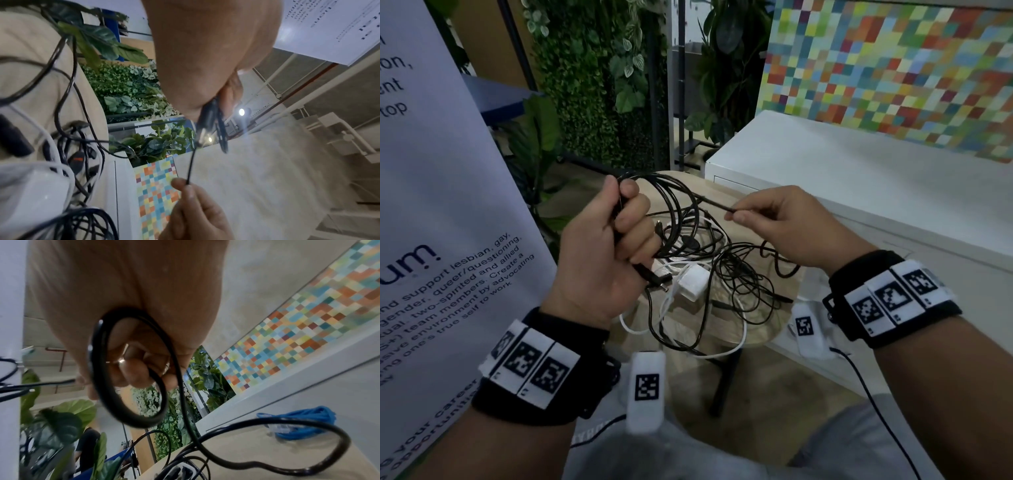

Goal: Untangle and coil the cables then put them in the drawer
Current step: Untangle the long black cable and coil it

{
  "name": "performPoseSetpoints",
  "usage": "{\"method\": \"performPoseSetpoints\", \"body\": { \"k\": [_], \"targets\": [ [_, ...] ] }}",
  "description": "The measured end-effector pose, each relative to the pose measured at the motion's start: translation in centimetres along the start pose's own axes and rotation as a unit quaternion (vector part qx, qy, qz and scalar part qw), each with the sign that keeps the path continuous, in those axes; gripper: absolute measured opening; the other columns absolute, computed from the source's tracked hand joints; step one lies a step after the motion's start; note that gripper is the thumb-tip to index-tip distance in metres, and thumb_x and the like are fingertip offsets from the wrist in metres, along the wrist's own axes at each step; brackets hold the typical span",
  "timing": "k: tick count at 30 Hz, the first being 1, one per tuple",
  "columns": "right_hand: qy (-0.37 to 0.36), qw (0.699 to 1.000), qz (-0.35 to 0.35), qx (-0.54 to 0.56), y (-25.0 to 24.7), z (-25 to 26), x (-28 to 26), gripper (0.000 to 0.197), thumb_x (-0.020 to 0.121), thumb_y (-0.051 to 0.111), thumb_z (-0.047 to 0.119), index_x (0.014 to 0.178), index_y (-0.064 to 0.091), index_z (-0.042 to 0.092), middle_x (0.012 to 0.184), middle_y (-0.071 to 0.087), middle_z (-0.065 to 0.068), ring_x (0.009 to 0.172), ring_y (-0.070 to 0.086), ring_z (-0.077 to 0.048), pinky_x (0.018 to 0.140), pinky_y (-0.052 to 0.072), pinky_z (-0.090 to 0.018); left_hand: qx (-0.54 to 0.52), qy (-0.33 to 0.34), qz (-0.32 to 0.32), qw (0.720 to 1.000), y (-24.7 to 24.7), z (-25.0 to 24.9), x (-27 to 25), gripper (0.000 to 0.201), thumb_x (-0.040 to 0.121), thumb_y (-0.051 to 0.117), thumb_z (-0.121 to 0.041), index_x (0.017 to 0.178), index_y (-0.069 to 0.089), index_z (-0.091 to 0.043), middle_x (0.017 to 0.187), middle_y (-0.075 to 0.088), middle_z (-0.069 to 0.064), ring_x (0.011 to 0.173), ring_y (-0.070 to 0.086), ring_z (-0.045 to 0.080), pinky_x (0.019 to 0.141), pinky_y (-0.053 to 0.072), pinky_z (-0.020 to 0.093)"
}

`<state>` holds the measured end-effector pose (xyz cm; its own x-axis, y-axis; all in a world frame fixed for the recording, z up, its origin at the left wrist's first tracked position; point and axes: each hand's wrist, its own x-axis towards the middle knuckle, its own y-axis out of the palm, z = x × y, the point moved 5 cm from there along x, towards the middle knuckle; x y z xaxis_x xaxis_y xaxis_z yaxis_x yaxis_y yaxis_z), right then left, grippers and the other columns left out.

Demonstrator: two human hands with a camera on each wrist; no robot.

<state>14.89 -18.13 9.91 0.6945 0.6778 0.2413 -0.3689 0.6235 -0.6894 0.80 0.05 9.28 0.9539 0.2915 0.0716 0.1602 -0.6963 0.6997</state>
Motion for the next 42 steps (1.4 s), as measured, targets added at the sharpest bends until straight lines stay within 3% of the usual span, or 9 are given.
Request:
{"method": "performPoseSetpoints", "body": {
  "k": [5,9,11,15,19,29,33,38,42],
  "targets": [
    [-0.035,0.976,0.086,-0.195,2.4,1.1,-0.8,0.019,0.103,0.058,0.035,0.116,0.071,0.038,0.085,0.070,0.015,0.076,0.062,-0.007,0.069,0.050,-0.033,0.012,0.086,-0.119,0.989,0.0,0.2,0.6,0.024,0.113,0.034,-0.031,0.096,0.046,-0.020,0.094,0.076,-0.004,0.049,0.053,0.008,0.046,0.037,0.019],
    [-0.058,0.939,0.146,-0.305,4.5,2.9,-2.6,0.026,0.103,0.050,0.034,0.126,0.061,0.041,0.100,0.070,0.002,0.095,0.066,-0.024,0.068,0.049,-0.036,0.255,0.158,-0.139,0.944,1.1,0.6,0.6,0.017,0.114,0.033,-0.026,0.103,0.044,-0.020,0.114,0.078,-0.001,0.079,0.077,0.019,0.057,0.059,0.031],
    [-0.076,0.921,0.154,-0.350,5.3,4.0,-3.3,0.028,0.102,0.050,0.032,0.127,0.060,0.038,0.104,0.071,-0.001,0.096,0.067,-0.027,0.064,0.044,-0.034,0.439,0.178,-0.098,0.875,1.6,1.7,0.3,0.013,0.113,0.035,-0.033,0.108,0.047,-0.028,0.113,0.076,-0.007,0.087,0.077,0.015,0.069,0.063,0.043],
    [-0.093,0.878,0.130,-0.452,6.2,5.5,-3.8,0.013,0.098,0.053,0.024,0.108,0.061,0.025,0.076,0.058,0.000,0.057,0.049,-0.022,0.049,0.027,-0.031,0.739,0.166,0.019,0.653,1.9,4.8,0.0,0.018,0.110,0.040,-0.040,0.108,0.044,-0.023,0.087,0.068,0.000,0.082,0.068,0.033,0.064,0.046,0.043],
    [-0.076,0.895,0.114,-0.426,6.5,5.5,-4.0,0.020,0.100,0.049,0.027,0.109,0.064,0.020,0.083,0.065,-0.005,0.064,0.053,-0.028,0.056,0.034,-0.033,0.708,0.143,0.028,0.691,1.6,4.9,0.2,0.022,0.108,0.040,-0.040,0.106,0.049,-0.020,0.089,0.067,0.001,0.083,0.064,0.030,0.072,0.048,0.049],
    [-0.072,0.957,0.014,-0.281,2.4,5.4,-3.7,0.033,0.080,0.067,0.062,0.089,0.078,0.033,0.071,0.069,0.009,0.071,0.063,-0.015,0.064,0.052,-0.032,0.727,0.050,0.135,0.672,1.8,4.2,0.5,0.065,0.102,0.024,-0.070,0.071,0.065,-0.030,0.060,0.061,-0.015,0.062,0.058,0.002,0.064,0.043,0.034],
    [-0.062,0.950,0.069,-0.297,1.6,3.5,-3.6,0.033,0.077,0.069,0.063,0.095,0.070,0.036,0.076,0.065,0.015,0.075,0.061,-0.009,0.066,0.048,-0.030,0.658,-0.029,0.179,0.731,0.5,4.2,0.4,0.043,0.090,0.067,-0.061,0.073,0.066,-0.022,0.056,0.057,-0.009,0.051,0.053,0.005,0.055,0.041,0.028],
    [-0.037,0.914,0.134,-0.380,1.9,0.4,-4.4,0.044,0.082,0.057,0.076,0.104,0.064,0.038,0.085,0.067,0.016,0.083,0.062,-0.010,0.096,0.040,-0.038,0.516,-0.002,0.067,0.854,-0.5,1.7,0.8,0.043,0.104,0.058,-0.034,0.063,0.066,-0.024,0.052,0.041,-0.014,0.047,0.035,0.005,0.052,0.030,0.027],
    [-0.053,0.953,0.045,-0.294,0.8,-0.3,-4.7,0.050,0.094,0.036,0.069,0.083,0.066,0.030,0.053,0.046,0.015,0.054,0.044,-0.001,0.072,0.042,-0.033,0.499,0.022,0.012,0.866,-1.8,-0.3,1.5,0.051,0.106,0.056,-0.034,0.055,0.050,-0.027,0.054,0.033,-0.011,0.048,0.026,0.009,0.052,0.022,0.029]
  ]
}}
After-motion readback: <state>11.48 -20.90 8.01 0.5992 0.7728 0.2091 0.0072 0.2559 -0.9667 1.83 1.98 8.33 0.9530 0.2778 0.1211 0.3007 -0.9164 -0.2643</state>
